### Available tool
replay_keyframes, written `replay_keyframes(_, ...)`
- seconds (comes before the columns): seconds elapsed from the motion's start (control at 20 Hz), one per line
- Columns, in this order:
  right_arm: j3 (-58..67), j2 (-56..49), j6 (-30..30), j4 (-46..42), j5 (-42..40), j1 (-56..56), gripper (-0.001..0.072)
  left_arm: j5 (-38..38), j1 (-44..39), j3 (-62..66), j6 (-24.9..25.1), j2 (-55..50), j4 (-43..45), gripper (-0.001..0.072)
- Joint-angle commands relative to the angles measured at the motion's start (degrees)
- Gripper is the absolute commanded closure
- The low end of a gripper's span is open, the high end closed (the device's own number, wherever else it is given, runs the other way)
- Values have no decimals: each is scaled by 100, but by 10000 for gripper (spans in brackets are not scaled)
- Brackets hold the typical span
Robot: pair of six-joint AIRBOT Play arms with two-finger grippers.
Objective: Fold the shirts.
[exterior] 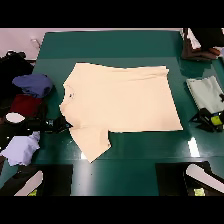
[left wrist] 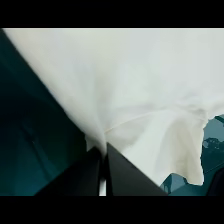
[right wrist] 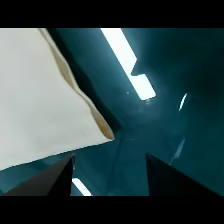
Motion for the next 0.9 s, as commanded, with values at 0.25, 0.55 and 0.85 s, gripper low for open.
replay_keyframes(0.25, -957, -623, -31, 1172, -1316, 929, 280, -52, 4, 26, 48, 4, -17, 684)
replay_keyframes(0.55, -417, -446, -133, 1005, -1578, 1869, 688, -214, 4, 404, 31, 15, 7, 685)
replay_keyframes(0.85, 2094, 1368, -247, 1003, -1296, 1882, 689, -826, 4, 3499, -472, 1351, 52, 685)
